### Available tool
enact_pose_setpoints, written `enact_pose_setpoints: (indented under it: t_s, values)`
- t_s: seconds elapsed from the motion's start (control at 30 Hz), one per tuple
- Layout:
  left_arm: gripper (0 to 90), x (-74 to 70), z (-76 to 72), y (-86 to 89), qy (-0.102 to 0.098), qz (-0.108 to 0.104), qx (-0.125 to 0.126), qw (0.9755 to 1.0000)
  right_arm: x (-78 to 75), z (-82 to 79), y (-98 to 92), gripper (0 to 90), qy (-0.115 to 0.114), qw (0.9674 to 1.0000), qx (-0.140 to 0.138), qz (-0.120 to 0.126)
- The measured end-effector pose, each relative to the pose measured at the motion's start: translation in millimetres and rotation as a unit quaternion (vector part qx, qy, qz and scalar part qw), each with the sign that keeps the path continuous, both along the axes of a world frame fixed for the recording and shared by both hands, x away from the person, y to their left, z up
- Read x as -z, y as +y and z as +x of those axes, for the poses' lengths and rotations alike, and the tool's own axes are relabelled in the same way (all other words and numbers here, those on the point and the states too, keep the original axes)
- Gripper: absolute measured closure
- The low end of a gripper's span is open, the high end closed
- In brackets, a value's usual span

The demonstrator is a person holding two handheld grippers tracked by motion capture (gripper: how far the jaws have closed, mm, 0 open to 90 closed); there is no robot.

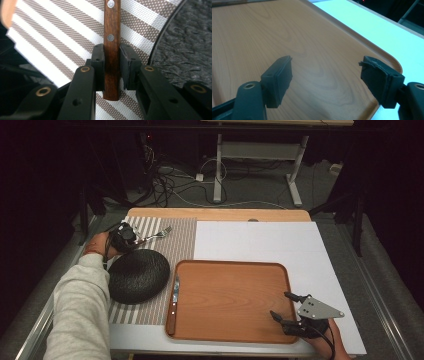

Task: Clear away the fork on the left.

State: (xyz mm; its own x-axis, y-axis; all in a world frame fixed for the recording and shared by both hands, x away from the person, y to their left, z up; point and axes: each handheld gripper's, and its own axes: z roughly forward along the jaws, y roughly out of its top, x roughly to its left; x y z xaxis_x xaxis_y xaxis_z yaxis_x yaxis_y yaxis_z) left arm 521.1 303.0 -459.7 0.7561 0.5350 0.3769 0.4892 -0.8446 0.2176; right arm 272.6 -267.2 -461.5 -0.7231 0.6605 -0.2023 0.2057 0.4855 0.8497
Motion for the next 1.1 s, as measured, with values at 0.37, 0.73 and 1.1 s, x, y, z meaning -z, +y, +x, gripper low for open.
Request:
enact_pose_setpoints:
  t_s: [0.37,0.73,1.1]
  values:
    - [73.4,-12.8,-33.8,8.5,-0.096,-0.039,-0.051,0.9933,-3.2,-3.2,-2.3,25.9,-0.018,0.9998,0.0,0.012]
    - [73.4,-11.7,-73.1,8.6,-0.154,-0.129,-0.068,0.9772,-3.2,-5.6,-1.9,25.9,-0.025,0.9995,-0.003,0.02]
    - [73.4,-14.1,-107.9,0.5,-0.201,-0.211,-0.058,0.9548,-3.0,-7.0,0.9,25.9,-0.025,0.9995,-0.002,0.019]
